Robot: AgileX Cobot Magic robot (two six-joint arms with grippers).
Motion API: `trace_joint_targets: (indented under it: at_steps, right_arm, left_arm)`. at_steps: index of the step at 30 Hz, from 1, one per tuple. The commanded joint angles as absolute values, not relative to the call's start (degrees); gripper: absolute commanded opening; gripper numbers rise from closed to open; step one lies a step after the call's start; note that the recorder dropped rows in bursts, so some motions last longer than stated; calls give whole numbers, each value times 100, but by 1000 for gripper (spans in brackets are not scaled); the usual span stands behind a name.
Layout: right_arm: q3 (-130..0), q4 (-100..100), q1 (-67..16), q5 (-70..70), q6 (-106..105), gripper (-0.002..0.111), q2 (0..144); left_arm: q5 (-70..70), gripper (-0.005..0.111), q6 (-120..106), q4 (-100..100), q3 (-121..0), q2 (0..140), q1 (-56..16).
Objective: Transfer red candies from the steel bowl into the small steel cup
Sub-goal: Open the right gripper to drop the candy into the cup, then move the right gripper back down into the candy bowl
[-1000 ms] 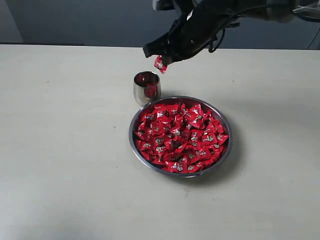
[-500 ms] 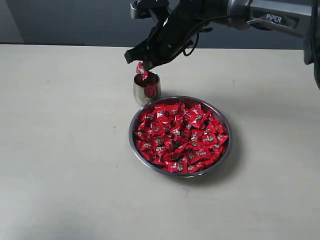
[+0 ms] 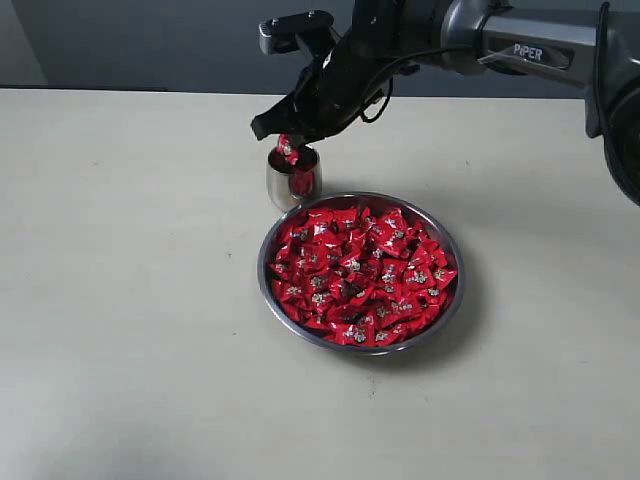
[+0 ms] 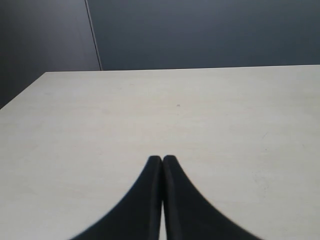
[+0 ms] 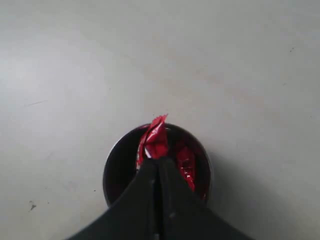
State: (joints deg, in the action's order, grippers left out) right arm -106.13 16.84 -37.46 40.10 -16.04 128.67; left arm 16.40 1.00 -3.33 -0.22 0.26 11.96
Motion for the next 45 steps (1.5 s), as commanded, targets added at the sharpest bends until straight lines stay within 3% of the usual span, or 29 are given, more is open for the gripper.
trace_joint_targets:
  at_steps: [1,6,9,15,19,25,36,40,45]
  right_arm:
    - [-10662,1534,-3741,3934,-1648,-1,12854]
    - [-10662,1534,-3741,4021,-1648,30,12854]
    - [-10662,1534,-3741,4060,-1648,35,12854]
    - [-10662,1521,-3741,4336,-1648,30,12805]
    - [-10662,1297,-3729,4470,-1434,0,12731]
    - [-10166,1297,-3729,3900,-1178,0,12210]
    - [-6486,1516,-3548,762,-1093,-1,10153]
    - [-5710,1696,-3312,695,-1093,-1,9760]
    - [-5481,1570,-3205,1562,-1093,-1,9706]
  left_arm:
    - [1630,0,115,-366,0,0,1165]
    - [1630,0,115,-366,0,0,1165]
    - [1630,0,115,-366,0,0,1165]
    - [1630,0,115,-366,0,0,1165]
    - [1630,0,115,-366,0,0,1165]
    - [1630,0,115,-366,0,0,1165]
    - [1630,0,115,-366,0,0,1165]
    - [1630,0,115,-366,0,0,1165]
    - [1630,0,115,-366,0,0,1165]
